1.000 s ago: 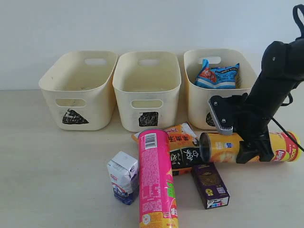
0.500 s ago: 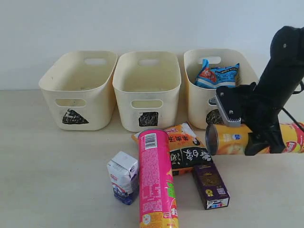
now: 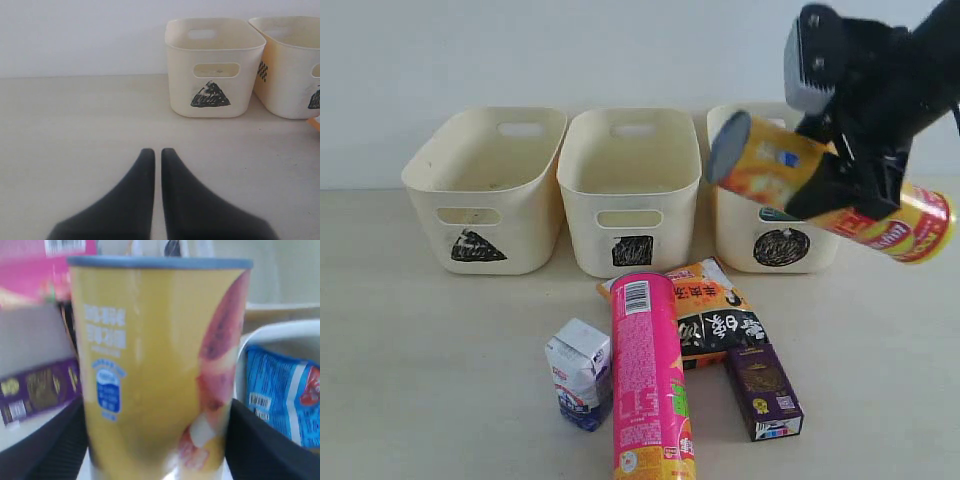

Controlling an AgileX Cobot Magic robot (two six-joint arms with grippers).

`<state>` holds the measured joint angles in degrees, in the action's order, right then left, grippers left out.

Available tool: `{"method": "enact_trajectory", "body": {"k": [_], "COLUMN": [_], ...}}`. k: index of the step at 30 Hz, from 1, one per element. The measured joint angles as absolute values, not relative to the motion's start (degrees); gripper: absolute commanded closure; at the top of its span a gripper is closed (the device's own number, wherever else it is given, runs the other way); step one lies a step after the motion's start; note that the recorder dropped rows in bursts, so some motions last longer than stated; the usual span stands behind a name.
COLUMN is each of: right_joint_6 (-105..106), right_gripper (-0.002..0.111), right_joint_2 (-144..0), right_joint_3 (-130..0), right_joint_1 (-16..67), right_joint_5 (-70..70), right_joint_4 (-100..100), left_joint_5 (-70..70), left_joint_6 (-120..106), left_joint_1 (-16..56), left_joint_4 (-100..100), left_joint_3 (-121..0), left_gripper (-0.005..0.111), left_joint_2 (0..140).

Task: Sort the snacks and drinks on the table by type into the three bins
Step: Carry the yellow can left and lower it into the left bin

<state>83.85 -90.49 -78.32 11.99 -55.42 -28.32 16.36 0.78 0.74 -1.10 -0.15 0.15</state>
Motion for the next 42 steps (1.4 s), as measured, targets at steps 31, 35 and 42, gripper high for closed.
{"method": "enact_trajectory", "body": {"k": [31,35,42], "right_joint_6": [82.6,82.7,82.8], "right_gripper": [0.108,0.108,0.108], "right_joint_2": [-106.0,-112.1,-125.9], "right_joint_3": [-90.7,-97.9,-115.6], "right_joint_1": [41.5,42.4,42.4], "right_joint_5": [-10.2,-7.6,-1.6], "right_joint_4": [-73.9,-74.1,-74.3], "left_joint_5": [16.4,16.4,16.4], "left_joint_6": [0.8,0.8,0.8], "left_joint_1": [0.7,0.7,0.7], "left_joint_4": [-1.1,-1.1,-1.1], "left_joint_3": [-0.1,-0.1,-0.1], "left_gripper": [0.103,0.103,0.103], "left_joint_2": [0.1,0.1,0.1]}}
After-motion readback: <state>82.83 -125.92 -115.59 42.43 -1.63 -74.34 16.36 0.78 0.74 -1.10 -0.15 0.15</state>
